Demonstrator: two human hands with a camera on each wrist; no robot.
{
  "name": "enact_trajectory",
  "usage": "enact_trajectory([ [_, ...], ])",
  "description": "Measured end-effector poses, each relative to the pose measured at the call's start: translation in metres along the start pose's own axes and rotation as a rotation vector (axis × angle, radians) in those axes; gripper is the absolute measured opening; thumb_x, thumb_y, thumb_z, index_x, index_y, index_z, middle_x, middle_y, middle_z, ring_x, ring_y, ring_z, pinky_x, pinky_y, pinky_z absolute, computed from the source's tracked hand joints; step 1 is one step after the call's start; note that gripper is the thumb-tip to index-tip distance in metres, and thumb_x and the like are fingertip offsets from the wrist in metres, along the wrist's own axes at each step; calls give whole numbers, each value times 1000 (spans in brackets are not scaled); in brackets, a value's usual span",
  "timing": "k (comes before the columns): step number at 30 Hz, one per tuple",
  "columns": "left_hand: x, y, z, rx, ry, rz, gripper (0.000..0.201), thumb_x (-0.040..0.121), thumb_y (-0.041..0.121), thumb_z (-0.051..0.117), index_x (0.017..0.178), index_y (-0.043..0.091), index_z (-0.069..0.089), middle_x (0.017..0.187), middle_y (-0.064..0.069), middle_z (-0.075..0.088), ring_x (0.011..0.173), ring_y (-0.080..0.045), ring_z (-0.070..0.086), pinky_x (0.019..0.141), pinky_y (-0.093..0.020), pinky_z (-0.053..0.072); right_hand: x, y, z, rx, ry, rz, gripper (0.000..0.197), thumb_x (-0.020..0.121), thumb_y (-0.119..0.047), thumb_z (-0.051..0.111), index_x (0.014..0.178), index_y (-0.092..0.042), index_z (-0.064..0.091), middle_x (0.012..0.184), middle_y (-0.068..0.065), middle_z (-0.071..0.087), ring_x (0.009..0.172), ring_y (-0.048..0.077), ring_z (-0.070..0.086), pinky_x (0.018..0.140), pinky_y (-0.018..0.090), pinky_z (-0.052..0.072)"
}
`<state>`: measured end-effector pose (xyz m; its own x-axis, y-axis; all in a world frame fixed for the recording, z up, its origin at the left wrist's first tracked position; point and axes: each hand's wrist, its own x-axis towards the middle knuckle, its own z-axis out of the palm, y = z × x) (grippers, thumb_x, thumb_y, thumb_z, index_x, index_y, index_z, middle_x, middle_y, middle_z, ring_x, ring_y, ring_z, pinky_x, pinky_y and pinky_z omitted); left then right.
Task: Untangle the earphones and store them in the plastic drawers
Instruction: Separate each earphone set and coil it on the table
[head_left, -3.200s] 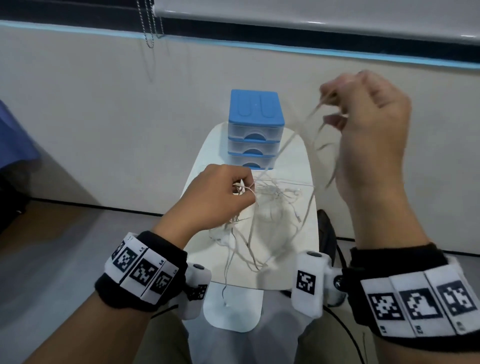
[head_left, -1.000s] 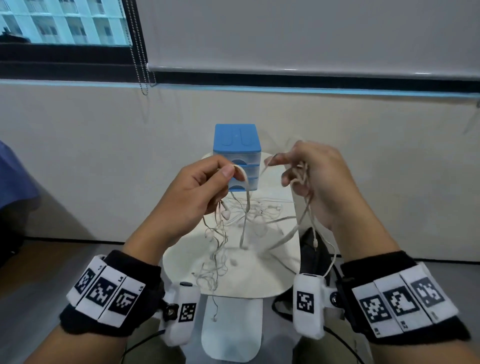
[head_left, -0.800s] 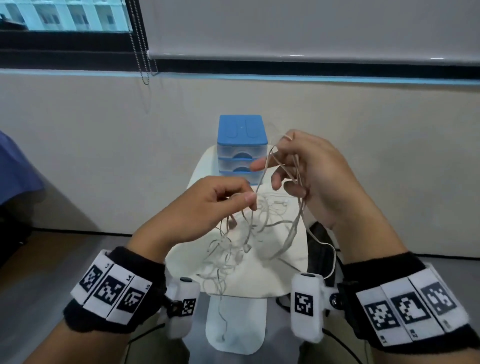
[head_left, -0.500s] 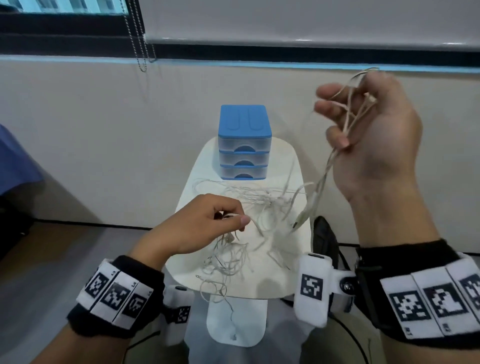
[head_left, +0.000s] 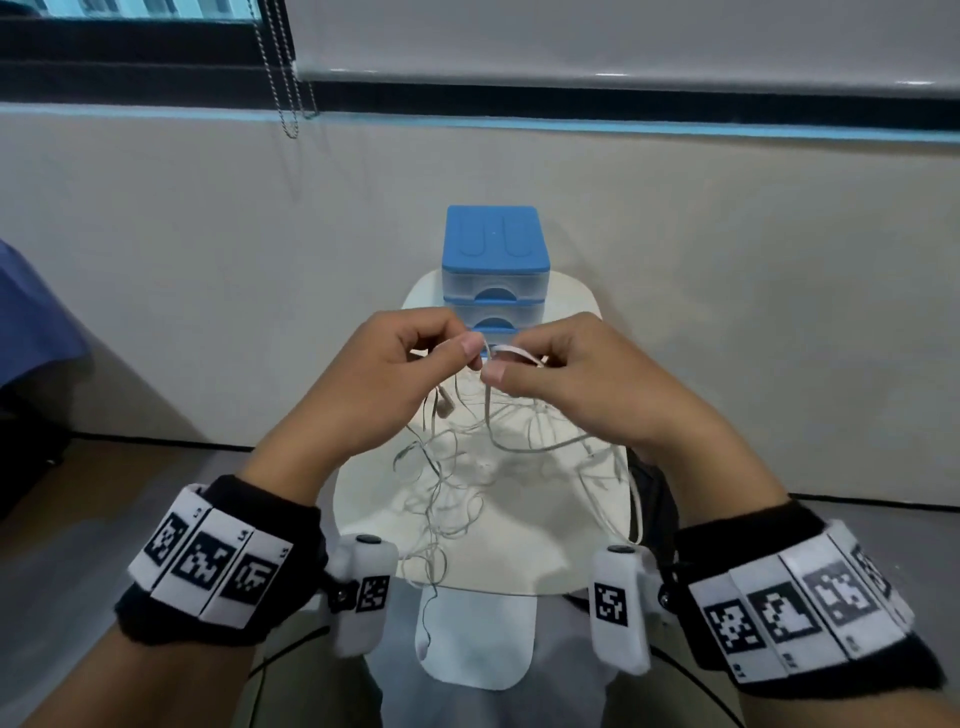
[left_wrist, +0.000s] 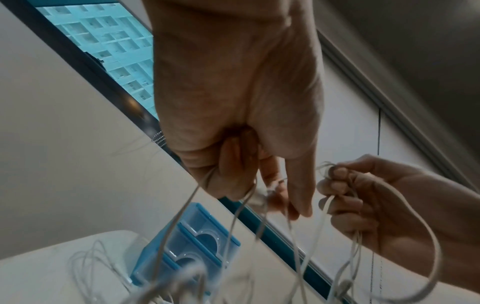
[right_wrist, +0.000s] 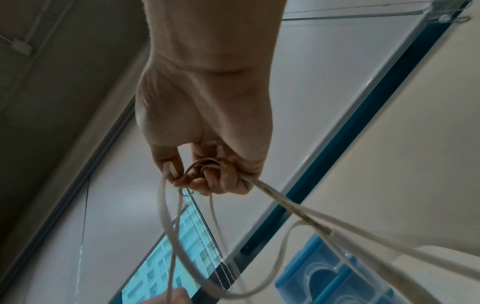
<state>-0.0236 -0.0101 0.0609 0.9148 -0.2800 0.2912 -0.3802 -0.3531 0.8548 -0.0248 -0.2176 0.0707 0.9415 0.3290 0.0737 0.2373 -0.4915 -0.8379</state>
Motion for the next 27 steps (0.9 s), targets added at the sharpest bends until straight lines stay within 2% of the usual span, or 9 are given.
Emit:
enact_trajectory([
  [2, 1, -2, -4, -13, -21, 6, 22, 101, 22, 66, 87, 6, 72, 81, -21, 61, 62, -11, 52, 61, -24, 47, 0, -4, 2, 2, 13, -41, 26, 96, -33, 69, 87, -10, 73, 73, 5, 56, 67, 10, 45, 68, 30, 37],
  [3, 0, -3, -6, -25, -38, -4, 20, 99, 21, 68, 87, 6, 71, 83, -24, 59, 66, -16, 53, 64, -33, 52, 1, -7, 1, 24, 44, -55, 26, 97, -29, 68, 86, -6, 70, 71, 3, 52, 64, 11, 42, 65, 31, 34],
  [5, -5, -6, -10, -44, -56, -33, 16, 96, 19, 72, 85, 8, 70, 77, -15, 55, 65, -19, 51, 65, -36, 52, 2, -14, -2, 76, 108, -71, 32, 95, -29, 66, 85, 1, 62, 72, 3, 47, 64, 13, 36, 62, 32, 30],
  [8, -11, -10, -13, -3, -115, -94, 18, 93, 23, 76, 78, 17, 69, 76, 1, 57, 64, -13, 47, 66, -24, 42, 3, -30, -10, 153, 195, -144, 36, 87, -29, 60, 82, 7, 54, 68, 2, 40, 59, 11, 31, 56, 27, 27],
  [12, -17, -14, -14, 76, -180, -147, 17, 91, 23, 78, 77, 23, 68, 85, 2, 69, 71, 0, 56, 68, -11, 38, 3, -50, -17, 195, 245, -214, 30, 95, -17, 56, 81, 9, 48, 69, 5, 39, 61, 10, 30, 55, 23, 26],
  [15, -21, -18, -16, 107, -203, -205, 12, 91, 27, 78, 82, 21, 73, 84, -2, 71, 78, -7, 58, 73, -22, 41, 8, -56, -23, 182, 269, -240, 31, 95, -16, 57, 82, 11, 48, 73, 10, 42, 60, 11, 33, 57, 25, 29],
  [18, -27, -15, -22, 133, -221, -246, 14, 95, 34, 73, 86, 23, 74, 73, 1, 67, 73, -17, 50, 64, -30, 36, 18, -59, -26, 163, 279, -237, 29, 94, -18, 57, 83, 9, 53, 74, 10, 48, 58, 6, 38, 55, 21, 33],
  [23, -38, 14, -38, 57, -230, -133, 13, 97, 29, 68, 92, 18, 73, 69, -2, 61, 50, 1, 42, 50, -11, 33, 42, -55, -16, 106, 201, -186, 24, 100, -16, 55, 85, 2, 59, 75, 4, 57, 55, 0, 44, 54, 14, 37],
  [27, -35, 28, -51, -136, -117, -19, 12, 96, 20, 71, 95, 8, 72, 68, -4, 56, 47, -5, 34, 45, -13, 27, 61, -39, 4, 11, 98, -146, 23, 100, -11, 59, 91, 10, 60, 70, -2, 57, 57, -1, 48, 55, 9, 39],
])
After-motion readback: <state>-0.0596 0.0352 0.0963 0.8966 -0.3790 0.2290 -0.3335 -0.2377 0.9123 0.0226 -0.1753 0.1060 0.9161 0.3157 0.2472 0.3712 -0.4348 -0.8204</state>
